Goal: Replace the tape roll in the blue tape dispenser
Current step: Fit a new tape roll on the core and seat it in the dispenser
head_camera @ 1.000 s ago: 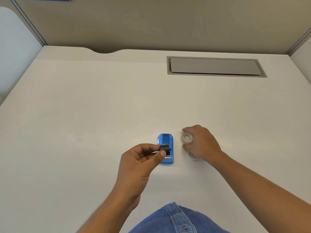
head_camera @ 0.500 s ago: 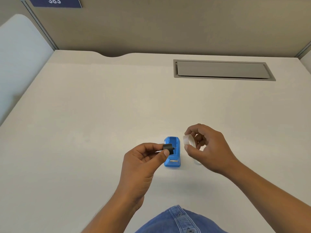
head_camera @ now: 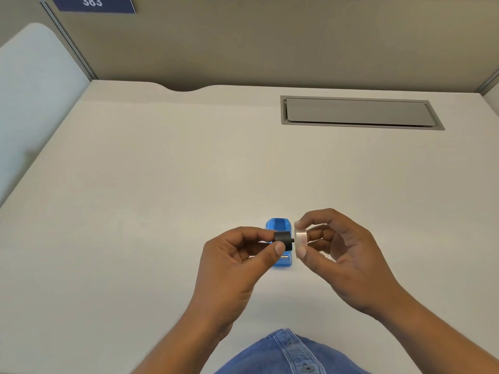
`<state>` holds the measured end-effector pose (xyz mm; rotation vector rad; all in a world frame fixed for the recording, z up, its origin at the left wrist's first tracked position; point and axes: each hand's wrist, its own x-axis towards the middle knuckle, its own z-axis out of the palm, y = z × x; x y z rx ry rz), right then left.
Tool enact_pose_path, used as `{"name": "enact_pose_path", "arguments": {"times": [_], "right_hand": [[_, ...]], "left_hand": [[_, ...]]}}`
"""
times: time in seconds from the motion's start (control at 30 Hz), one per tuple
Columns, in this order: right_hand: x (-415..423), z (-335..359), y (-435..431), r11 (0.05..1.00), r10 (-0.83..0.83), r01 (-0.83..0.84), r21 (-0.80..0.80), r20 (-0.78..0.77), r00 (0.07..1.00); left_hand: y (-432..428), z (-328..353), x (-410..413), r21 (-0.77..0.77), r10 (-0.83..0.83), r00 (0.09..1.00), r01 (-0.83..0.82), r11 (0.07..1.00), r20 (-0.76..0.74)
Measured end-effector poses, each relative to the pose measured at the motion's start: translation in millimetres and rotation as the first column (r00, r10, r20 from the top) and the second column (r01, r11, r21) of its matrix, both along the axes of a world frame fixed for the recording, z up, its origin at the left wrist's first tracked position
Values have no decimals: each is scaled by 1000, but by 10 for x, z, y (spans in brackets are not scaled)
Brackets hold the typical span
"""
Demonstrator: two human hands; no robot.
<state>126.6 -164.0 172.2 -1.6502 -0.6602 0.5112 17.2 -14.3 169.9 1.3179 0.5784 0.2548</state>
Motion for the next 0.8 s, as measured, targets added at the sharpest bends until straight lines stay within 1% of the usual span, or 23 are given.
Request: {"name": "enact_pose_path", "arguments": {"times": [0.13,0.27,0.5,0.8], "right_hand": [[-35,58,17,999,7,-5,33,-46,999],[-56,83,29,999,23,-20,48,-54,998],[-81,96,37,998,46,-45,36,-48,998],[-74,92,47,1000,21,-21,6,-34,999]], "left_hand": [[-12,6,1,10,-16,1000,15,1000,14],[-18,3,-1,14,-31,999,31,999,23],[-18,-28,-4,40,-60,998,59,997,15],[2,-53,-12,59,-96,995,96,994,-4]]}}
